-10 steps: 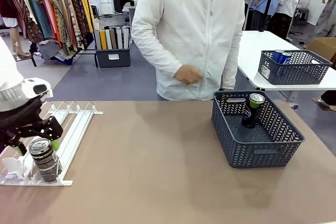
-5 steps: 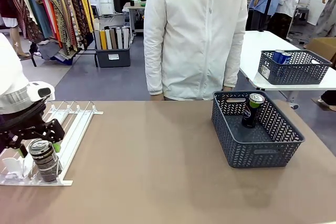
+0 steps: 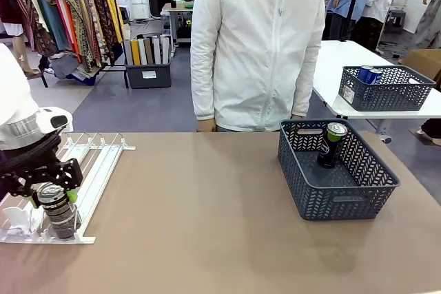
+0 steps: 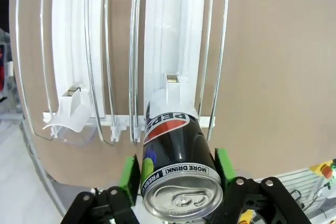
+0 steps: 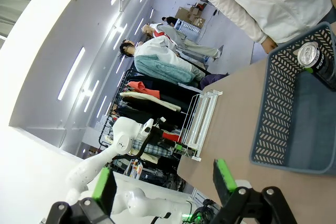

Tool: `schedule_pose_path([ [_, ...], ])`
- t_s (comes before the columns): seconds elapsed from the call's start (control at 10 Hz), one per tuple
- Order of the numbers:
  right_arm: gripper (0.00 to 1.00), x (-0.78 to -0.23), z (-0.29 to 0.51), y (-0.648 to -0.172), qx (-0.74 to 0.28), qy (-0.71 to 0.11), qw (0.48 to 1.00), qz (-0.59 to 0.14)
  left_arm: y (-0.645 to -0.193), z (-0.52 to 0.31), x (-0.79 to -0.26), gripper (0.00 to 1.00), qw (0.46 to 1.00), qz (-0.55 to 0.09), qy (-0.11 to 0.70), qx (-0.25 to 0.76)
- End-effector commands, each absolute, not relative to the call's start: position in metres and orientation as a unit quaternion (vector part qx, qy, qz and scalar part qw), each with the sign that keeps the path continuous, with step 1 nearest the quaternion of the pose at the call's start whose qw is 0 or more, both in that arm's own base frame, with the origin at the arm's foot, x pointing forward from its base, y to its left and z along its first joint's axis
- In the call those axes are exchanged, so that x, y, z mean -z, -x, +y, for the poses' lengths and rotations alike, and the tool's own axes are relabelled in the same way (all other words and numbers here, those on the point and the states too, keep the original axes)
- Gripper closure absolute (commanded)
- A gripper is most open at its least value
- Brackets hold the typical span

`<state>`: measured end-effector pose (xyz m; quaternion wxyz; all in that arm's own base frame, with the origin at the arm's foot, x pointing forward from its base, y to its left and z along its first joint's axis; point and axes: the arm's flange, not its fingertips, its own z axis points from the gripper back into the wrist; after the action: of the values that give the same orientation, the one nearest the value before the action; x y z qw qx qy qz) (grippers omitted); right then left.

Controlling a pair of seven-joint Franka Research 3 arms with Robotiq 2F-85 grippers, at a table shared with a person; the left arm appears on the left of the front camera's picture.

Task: Retrieve and store the cans from the dispenser.
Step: Pick up one can from the Automatic Can Dispenser and place it in the middle of the table.

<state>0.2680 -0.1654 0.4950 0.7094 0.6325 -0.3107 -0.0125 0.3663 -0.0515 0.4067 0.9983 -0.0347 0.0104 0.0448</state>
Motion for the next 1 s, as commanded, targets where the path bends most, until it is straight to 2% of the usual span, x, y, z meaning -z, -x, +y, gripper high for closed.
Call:
schedule_pose_path([
  [0.0, 0.0, -0.5, -0.164, -0.271, 0.013, -0.638, 0.7, -0.321, -0.359, -0.054, -0.401, 1.0, 0.998, 0.007, 0.018, -0.052],
  [0.4, 0.0, -0.5, -0.164, -0.271, 0.013, -0.638, 0.7, -0.321, -0.356, -0.052, -0.408, 1.0, 0.998, -0.002, 0.016, -0.055],
  [0.5, 0.0, -0.5, -0.164, -0.271, 0.013, -0.638, 0.7, -0.321, -0.35, -0.05, -0.426, 1.0, 0.998, -0.023, 0.019, -0.052],
  [0.8, 0.0, -0.5, -0.164, -0.271, 0.013, -0.638, 0.7, -0.321, -0.301, -0.052, -0.526, 1.0, 0.993, -0.116, 0.003, -0.027],
  [0.9, 0.0, -0.5, -0.164, -0.271, 0.013, -0.638, 0.7, -0.321, -0.285, -0.057, -0.545, 1.0, 0.993, -0.121, -0.003, -0.005],
])
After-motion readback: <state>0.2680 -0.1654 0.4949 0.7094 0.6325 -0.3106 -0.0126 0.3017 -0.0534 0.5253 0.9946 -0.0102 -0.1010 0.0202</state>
